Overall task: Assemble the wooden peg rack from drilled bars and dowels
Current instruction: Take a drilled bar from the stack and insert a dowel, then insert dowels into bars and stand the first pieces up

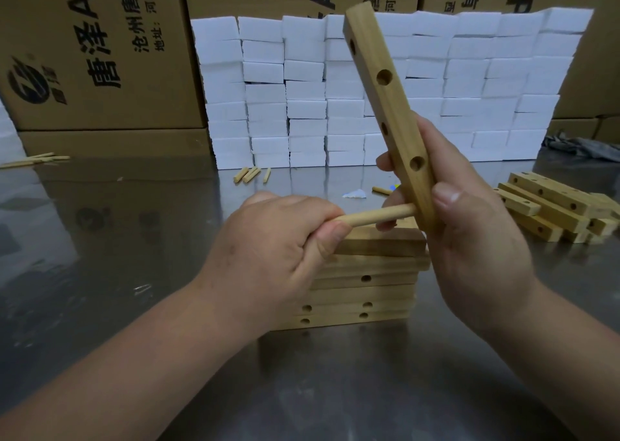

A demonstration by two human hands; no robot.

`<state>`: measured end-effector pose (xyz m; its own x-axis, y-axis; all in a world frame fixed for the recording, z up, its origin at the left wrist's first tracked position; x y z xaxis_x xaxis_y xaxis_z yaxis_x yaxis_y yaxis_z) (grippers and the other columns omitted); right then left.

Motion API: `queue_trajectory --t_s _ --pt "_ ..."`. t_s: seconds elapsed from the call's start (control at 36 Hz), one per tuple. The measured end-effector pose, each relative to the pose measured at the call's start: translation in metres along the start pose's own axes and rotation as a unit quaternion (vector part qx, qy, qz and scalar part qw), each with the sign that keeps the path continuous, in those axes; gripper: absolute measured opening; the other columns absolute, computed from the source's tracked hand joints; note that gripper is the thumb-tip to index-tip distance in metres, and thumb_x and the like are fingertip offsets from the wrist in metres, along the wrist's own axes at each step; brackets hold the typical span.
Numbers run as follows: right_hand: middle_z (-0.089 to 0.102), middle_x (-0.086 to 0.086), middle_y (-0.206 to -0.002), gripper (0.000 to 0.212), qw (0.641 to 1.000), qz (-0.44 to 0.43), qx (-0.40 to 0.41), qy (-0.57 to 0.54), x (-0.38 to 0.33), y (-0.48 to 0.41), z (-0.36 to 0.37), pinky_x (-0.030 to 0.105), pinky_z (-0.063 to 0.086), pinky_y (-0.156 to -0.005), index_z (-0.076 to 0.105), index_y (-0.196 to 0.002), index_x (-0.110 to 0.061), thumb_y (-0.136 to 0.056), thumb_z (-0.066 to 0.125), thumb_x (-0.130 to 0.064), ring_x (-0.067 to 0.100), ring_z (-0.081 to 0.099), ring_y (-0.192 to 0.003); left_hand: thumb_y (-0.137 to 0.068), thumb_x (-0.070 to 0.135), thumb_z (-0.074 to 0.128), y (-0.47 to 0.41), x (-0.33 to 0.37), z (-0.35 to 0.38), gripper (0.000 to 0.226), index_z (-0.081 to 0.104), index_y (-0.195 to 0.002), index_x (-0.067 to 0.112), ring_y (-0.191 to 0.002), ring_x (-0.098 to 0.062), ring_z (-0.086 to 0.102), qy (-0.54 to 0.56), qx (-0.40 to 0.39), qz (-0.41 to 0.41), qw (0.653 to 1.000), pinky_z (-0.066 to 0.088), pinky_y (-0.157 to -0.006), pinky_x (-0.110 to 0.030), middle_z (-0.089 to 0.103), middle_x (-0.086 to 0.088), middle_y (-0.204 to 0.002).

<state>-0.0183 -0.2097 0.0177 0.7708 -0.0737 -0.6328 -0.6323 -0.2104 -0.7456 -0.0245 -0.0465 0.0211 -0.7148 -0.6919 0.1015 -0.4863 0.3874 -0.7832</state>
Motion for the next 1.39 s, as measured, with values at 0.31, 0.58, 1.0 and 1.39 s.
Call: queue_trajectory --t_s 0.31,0.58,1.0,1.39 --pt "0.046 -0.002 -0.126 0.070 0.997 -0.035 -0.014 0.064 -0.003 0.000 0.008 0.016 0.044 -0.078 0.022 -0.147 -0.011 -0.081 0.029 -0.034 0.011 0.051 -0.101 -0.093 0.032 0.033 0.001 0.001 0.001 0.042 0.057 -0.063 0.017 -0.061 -0.016 0.040 -0.025 0.028 0.003 0.999 0.026 -0.061 -0.011 0.049 0.006 -0.053" --pt "0.051 -0.013 -0.110 0.059 0.995 -0.012 0.048 0.085 -0.001 -0.001 0.006 0.022 0.047 -0.074 0.027 -0.145 -0.018 -0.087 0.033 -0.022 0.009 0.060 -0.080 -0.093 0.039 0.037 -0.004 0.003 -0.007 0.045 0.067 -0.101 0.007 -0.074 0.000 0.042 0.015 0.057 0.019 0.998 0.032 -0.071 -0.024 0.046 0.020 -0.075" --pt "0.056 -0.015 -0.106 0.057 0.995 0.010 0.066 0.070 0.000 0.002 0.006 0.023 0.047 -0.080 0.030 -0.144 -0.018 -0.088 0.032 -0.022 0.005 0.060 -0.087 -0.091 0.031 0.039 0.000 -0.008 -0.001 0.037 0.069 -0.077 0.013 -0.067 -0.008 0.044 -0.013 0.022 0.015 1.000 0.030 -0.072 -0.030 0.052 0.009 -0.063" --pt "0.069 -0.003 -0.090 0.032 0.970 0.099 0.216 0.052 0.003 -0.006 -0.009 0.002 0.036 -0.059 0.057 -0.118 -0.021 -0.100 0.030 -0.019 -0.008 0.063 -0.072 -0.092 0.043 0.028 0.002 -0.044 -0.001 0.029 0.056 -0.093 0.037 -0.078 0.004 0.051 0.203 0.175 -0.172 0.948 0.039 -0.071 -0.009 0.055 0.012 -0.078"
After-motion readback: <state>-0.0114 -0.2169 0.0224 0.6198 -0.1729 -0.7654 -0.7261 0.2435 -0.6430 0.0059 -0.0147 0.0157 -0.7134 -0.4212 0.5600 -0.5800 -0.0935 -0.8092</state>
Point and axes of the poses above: each hand's wrist, its own y-axis away from the middle knuckle, its own z-axis out of the palm, x = y × z, the point moved 1 cm from there along -y, towards the middle knuckle
